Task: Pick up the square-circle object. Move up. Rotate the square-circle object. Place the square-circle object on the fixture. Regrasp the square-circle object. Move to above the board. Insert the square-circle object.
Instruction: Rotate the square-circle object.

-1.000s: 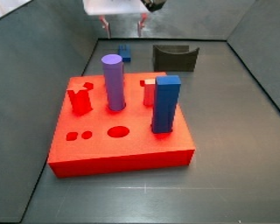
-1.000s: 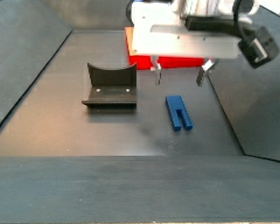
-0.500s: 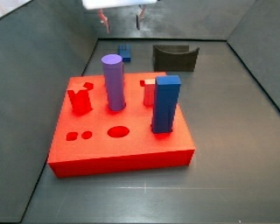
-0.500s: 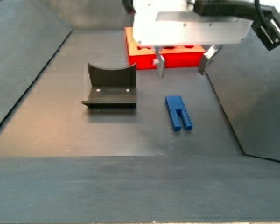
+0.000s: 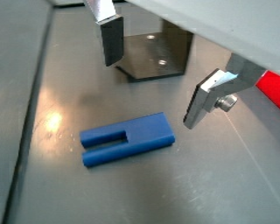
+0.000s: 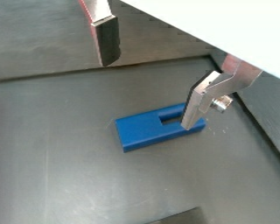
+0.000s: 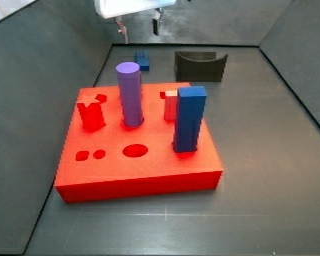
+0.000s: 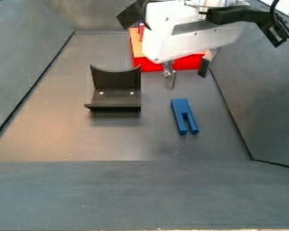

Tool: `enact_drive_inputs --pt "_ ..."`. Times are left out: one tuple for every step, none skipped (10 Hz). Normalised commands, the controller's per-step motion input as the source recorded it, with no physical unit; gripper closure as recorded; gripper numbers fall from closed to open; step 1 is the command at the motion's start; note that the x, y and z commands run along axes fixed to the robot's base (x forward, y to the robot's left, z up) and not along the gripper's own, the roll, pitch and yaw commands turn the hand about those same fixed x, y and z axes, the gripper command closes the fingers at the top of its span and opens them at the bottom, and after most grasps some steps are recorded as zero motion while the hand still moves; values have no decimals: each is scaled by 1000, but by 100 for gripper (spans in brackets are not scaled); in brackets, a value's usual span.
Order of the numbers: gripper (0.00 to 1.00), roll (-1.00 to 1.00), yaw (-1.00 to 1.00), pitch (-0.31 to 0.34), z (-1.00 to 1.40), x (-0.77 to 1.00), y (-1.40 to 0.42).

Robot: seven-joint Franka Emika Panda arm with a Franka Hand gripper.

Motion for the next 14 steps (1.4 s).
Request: enact_drive_inputs --pt "0 1 1000 -3 -47 31 -3" --pt "0 1 1000 -3 -43 32 -2" --pt "0 1 1000 -3 -42 33 -2" --pt "0 1 1000 -3 -41 33 -2" --pt "0 1 1000 -3 -40 33 -2" --pt "0 1 1000 -4 -40 34 -2" --pt "0 2 1000 -4 -40 34 -2" --pt "0 2 1000 -4 -39 34 -2" --pt "0 2 1000 -4 -39 34 -2" --pt "0 2 1000 -4 -39 34 -2" --pt "0 2 1000 -4 -39 34 -2" --pt "0 2 1000 -4 -39 34 -2" --pt "0 2 1000 -5 -38 34 -2" --pt "0 2 1000 -5 -38 34 -2"
